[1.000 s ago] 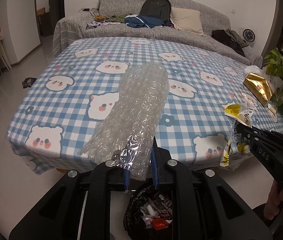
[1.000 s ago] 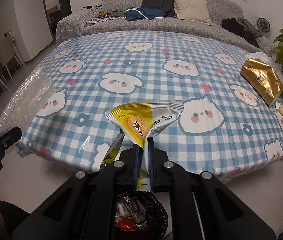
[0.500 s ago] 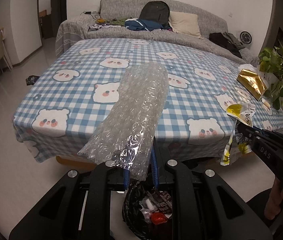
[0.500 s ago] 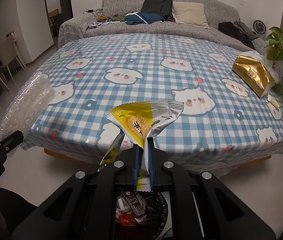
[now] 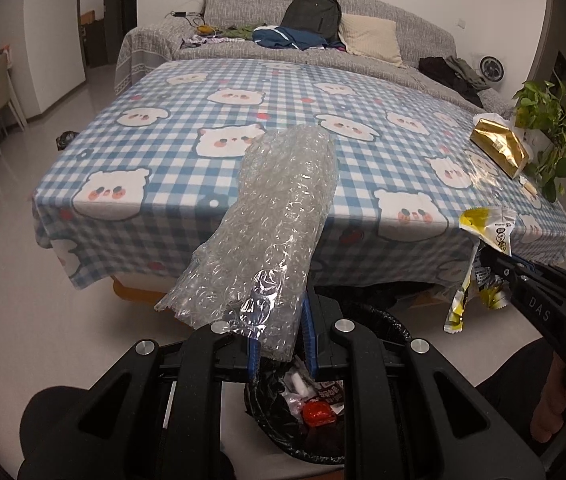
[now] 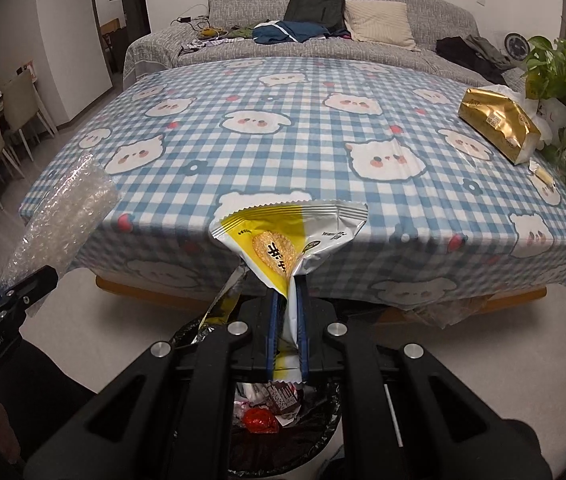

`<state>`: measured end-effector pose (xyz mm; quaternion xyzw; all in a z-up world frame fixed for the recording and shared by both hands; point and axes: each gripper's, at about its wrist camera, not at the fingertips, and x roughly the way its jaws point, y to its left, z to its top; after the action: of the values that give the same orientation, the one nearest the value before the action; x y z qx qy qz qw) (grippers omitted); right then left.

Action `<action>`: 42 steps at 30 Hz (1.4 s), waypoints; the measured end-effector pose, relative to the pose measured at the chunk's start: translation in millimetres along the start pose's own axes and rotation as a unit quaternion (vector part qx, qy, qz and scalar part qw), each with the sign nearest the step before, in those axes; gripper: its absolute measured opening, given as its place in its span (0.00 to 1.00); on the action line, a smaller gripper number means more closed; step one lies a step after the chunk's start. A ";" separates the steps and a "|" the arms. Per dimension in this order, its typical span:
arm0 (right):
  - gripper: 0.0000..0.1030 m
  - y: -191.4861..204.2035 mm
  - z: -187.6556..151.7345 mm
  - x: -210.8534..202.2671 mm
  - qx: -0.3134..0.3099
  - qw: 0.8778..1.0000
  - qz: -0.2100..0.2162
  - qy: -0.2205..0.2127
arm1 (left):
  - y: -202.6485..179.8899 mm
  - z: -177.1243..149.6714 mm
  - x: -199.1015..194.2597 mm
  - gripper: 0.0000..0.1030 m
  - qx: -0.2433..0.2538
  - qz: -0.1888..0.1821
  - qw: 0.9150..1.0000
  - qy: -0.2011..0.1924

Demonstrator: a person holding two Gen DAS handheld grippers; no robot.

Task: Collect trash
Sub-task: 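Lift and carry the bubble wrap and yellow packet with both tools over the bin, then open the right tool to drop the yellow packet while the left drops the bubble wrap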

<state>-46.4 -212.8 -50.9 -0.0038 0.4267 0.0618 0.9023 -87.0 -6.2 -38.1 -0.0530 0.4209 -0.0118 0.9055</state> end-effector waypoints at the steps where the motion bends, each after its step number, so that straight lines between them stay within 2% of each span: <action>1: 0.08 0.1 -3.6 -0.8 0.001 1.000 0.000 0.001 | -0.3 -2.1 -2.7 0.16 0.001 0.000 1.000 -0.001; 12: 0.08 8.2 -44.9 8.1 0.003 0.999 0.006 0.035 | 1.7 -39.2 -0.9 0.16 -0.004 -0.004 1.000 0.022; 24: 0.08 12.3 -59.2 19.0 0.000 0.998 0.000 0.059 | 2.9 -58.4 7.9 0.16 -0.008 -0.005 0.999 0.041; 32: 0.08 20.0 -68.9 41.8 -0.014 0.996 0.003 0.092 | 4.0 -75.2 37.1 0.16 -0.016 -0.006 0.997 0.078; 42: 0.08 29.5 -84.0 89.8 -0.032 0.991 0.001 0.129 | 15.3 -85.8 85.2 0.16 -0.018 0.004 0.995 0.097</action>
<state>-58.0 -178.8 -172.1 -0.0405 0.5377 0.0754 0.8388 -97.9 -4.0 -159.4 -0.0664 0.5070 -0.0055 0.8593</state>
